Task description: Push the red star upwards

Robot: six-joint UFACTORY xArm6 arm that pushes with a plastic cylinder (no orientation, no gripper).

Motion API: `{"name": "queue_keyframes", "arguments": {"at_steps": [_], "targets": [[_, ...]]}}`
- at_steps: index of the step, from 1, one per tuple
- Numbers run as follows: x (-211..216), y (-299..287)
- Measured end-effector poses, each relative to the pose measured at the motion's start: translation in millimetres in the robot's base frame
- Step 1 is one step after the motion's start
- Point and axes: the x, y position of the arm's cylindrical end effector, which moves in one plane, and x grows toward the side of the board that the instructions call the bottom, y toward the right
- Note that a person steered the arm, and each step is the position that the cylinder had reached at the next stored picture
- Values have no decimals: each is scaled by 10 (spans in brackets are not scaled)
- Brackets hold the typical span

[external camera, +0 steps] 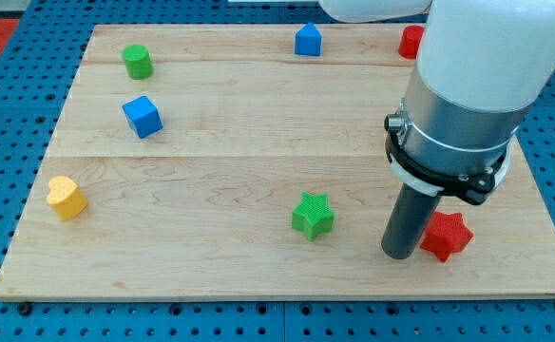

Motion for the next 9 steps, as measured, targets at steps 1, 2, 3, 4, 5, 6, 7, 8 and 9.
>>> {"name": "queue_keyframes", "arguments": {"at_steps": [1, 2, 3, 4, 5, 6, 7, 8, 9], "targets": [[273, 55], [355, 78], [355, 383], [354, 495], [354, 485], [238, 486], [29, 486], [-123, 486], [-291, 486]]}}
